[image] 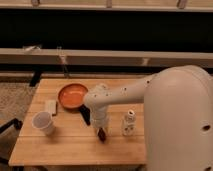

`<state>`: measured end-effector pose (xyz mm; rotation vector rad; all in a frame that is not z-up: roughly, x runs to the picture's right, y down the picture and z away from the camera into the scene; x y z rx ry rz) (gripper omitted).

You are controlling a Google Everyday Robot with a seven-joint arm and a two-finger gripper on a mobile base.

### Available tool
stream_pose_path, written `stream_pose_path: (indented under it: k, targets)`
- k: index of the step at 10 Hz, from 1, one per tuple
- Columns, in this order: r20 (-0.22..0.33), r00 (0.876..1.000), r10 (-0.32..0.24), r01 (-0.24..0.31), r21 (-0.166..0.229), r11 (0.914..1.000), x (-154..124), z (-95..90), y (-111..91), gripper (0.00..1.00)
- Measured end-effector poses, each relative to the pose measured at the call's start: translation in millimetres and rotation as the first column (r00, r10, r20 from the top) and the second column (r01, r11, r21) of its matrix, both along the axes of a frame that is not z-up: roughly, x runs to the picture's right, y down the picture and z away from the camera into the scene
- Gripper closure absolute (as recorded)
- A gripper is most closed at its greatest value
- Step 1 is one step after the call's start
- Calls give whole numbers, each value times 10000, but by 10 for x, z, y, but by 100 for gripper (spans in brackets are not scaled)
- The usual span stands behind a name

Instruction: Place the pepper in the ceramic bowl

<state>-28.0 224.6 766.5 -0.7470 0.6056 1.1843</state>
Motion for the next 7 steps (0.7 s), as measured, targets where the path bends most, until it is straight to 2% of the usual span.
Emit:
stream_pose_path:
  k: [2,3,4,5,7]
  targets:
    - [86,9994,-336,332,464,9984,-29,-170,-462,100]
    - [153,9982,-583,570,713,9958,-86,-197,-745,100]
    - [246,9969,-750,727,854,9937,-170,-186,-944,100]
    - [427,9937,-1036,985,1080,9893,-332,-85,-1251,100]
    - [625,9897,-1285,1193,1333,9839,-482,139,-1560,100]
